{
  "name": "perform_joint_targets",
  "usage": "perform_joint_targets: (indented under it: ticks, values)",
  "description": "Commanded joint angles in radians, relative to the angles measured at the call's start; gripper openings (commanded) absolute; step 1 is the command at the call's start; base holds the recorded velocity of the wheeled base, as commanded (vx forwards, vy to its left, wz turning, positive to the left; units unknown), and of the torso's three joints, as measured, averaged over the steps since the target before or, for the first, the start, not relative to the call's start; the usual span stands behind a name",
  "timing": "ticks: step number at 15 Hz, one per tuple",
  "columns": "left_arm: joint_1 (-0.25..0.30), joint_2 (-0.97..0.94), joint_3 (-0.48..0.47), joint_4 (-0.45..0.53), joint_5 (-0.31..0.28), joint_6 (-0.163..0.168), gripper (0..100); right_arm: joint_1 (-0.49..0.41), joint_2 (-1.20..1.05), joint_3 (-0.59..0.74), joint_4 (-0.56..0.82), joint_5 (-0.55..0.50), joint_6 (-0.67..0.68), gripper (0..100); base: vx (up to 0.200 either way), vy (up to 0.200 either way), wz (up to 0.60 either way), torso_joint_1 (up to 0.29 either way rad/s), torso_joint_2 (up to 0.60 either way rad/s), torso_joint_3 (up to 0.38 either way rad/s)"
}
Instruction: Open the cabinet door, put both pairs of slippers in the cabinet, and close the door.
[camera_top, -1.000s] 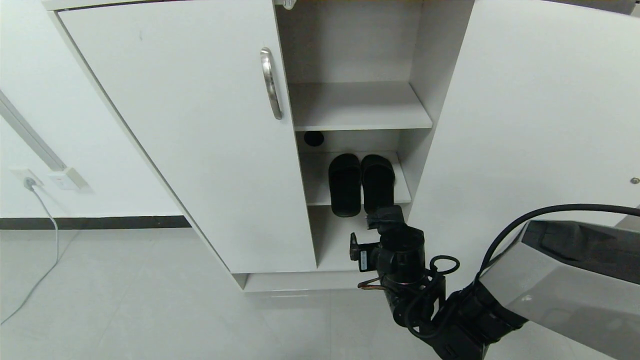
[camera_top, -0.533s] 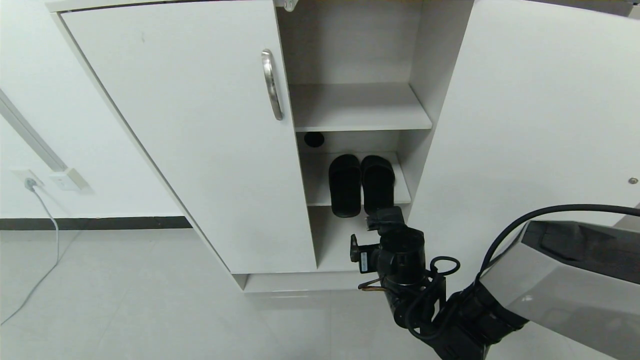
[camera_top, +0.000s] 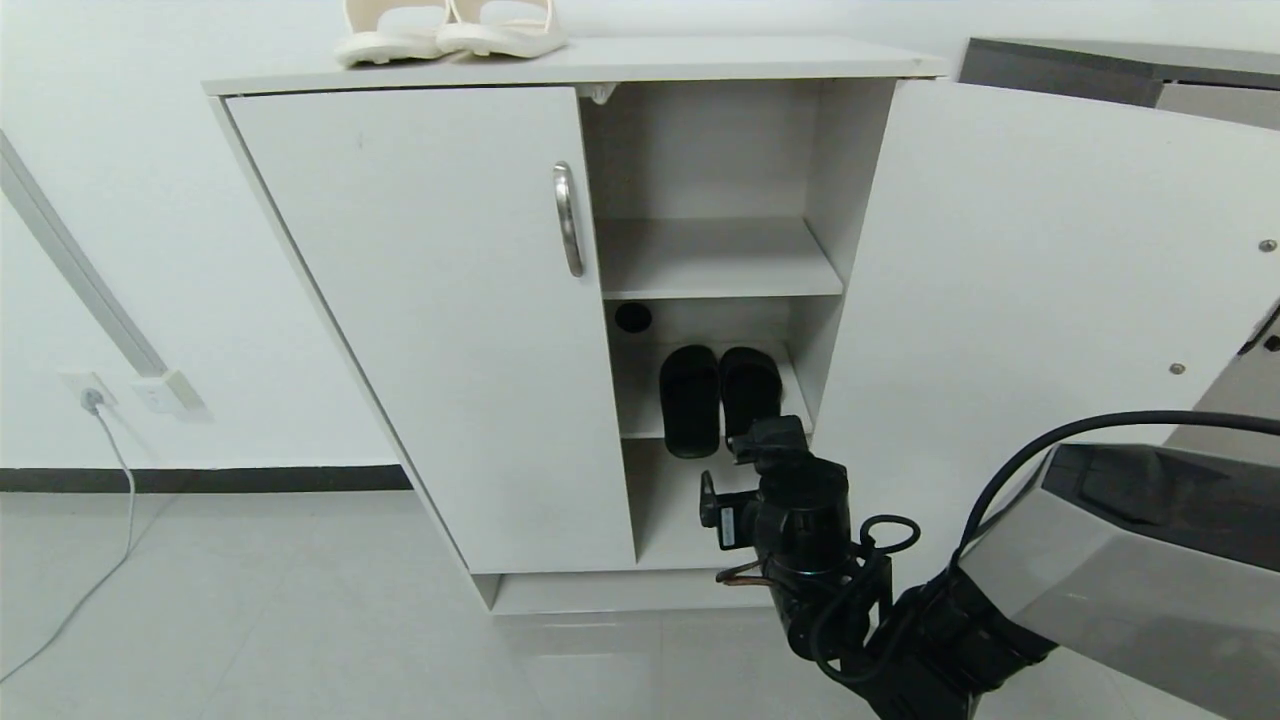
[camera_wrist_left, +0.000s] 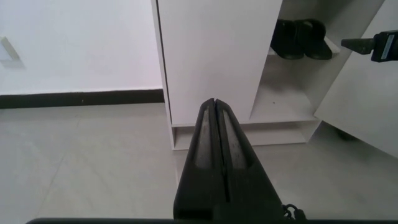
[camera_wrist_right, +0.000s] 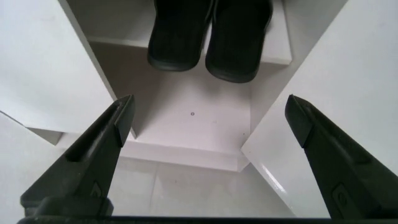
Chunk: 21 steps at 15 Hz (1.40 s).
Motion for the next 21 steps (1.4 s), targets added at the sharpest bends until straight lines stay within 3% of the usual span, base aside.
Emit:
perform_joint_targets:
  ticks: [1, 17, 21]
  values:
    - [0.0, 0.002, 0.0, 0.0, 0.0, 0.0, 0, 0.0, 0.004, 0.011, -0.002, 0.0, 0.002, 100, 0.0, 0.0, 0.0, 0.007, 0.0, 0.193]
    - [0.0, 0.002, 0.0, 0.0, 0.0, 0.0, 0, -0.018, 0.001, 0.112, -0.154, 0.102, -0.045, 100, 0.0, 0.0, 0.0, 0.001, 0.0, 0.031]
    - [0.0, 0.002, 0.0, 0.0, 0.0, 0.0, 0, -0.035, 0.028, 0.126, -0.258, 0.118, -0.101, 100, 0.0, 0.2, 0.0, 0.008, 0.0, 0.004]
